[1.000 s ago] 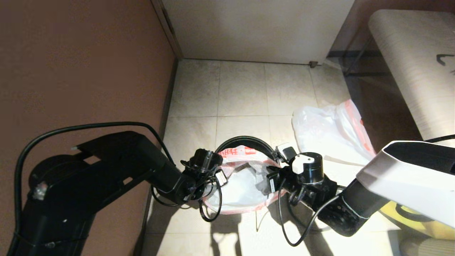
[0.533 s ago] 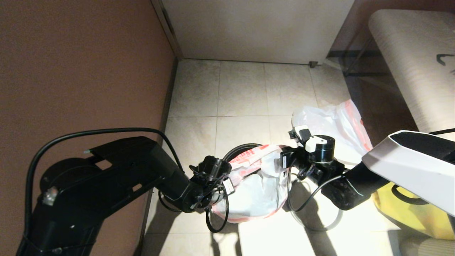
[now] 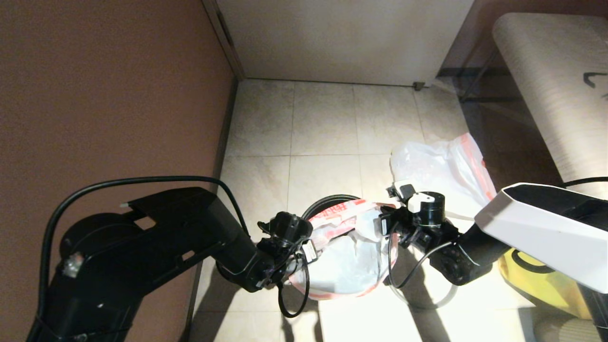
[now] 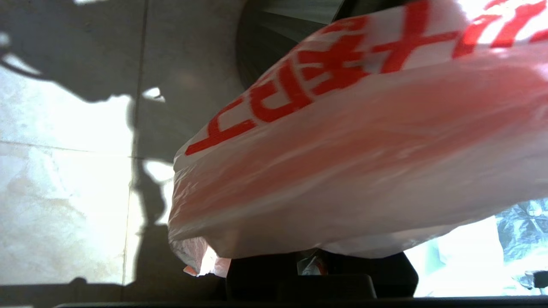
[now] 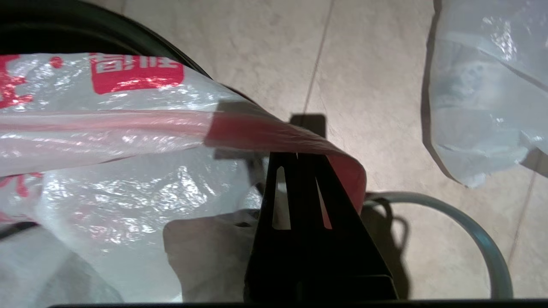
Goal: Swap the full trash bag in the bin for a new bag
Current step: Put the new garbage bag on the trash can
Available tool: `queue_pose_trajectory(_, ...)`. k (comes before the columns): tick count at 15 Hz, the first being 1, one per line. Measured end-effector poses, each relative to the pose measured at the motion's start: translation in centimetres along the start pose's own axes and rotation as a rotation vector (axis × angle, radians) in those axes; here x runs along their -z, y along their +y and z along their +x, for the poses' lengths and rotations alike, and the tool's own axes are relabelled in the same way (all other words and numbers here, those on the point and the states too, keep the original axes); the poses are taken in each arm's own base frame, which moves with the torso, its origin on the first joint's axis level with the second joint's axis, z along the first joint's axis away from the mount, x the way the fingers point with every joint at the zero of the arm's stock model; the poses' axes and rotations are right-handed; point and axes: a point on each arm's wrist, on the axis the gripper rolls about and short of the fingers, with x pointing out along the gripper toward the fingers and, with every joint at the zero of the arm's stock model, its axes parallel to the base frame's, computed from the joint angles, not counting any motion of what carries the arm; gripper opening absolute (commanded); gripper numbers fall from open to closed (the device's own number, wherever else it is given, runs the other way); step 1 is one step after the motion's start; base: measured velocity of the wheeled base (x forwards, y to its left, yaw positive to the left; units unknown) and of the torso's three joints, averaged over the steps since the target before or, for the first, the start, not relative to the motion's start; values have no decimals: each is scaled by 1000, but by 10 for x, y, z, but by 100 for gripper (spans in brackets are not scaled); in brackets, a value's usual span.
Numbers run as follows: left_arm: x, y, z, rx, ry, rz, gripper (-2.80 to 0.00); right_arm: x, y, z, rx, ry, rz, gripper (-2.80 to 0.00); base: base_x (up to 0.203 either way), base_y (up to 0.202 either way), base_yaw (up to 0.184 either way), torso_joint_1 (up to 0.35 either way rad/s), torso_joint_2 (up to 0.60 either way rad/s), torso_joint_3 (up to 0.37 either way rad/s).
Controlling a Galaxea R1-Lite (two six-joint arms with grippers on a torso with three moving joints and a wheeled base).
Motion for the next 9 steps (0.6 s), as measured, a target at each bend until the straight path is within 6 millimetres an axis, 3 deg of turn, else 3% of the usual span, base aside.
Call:
queue_pose_trajectory(5,0,2,2,-5,-1,1,-280,17,-39,2,89,-6,-71,-280,0,0,0,0,0,0)
queue_pose_trajectory(9,6,2,1,0,15,42,-280,15,-36,6,70,-32,-68,-280,0,0,0,0,0,0)
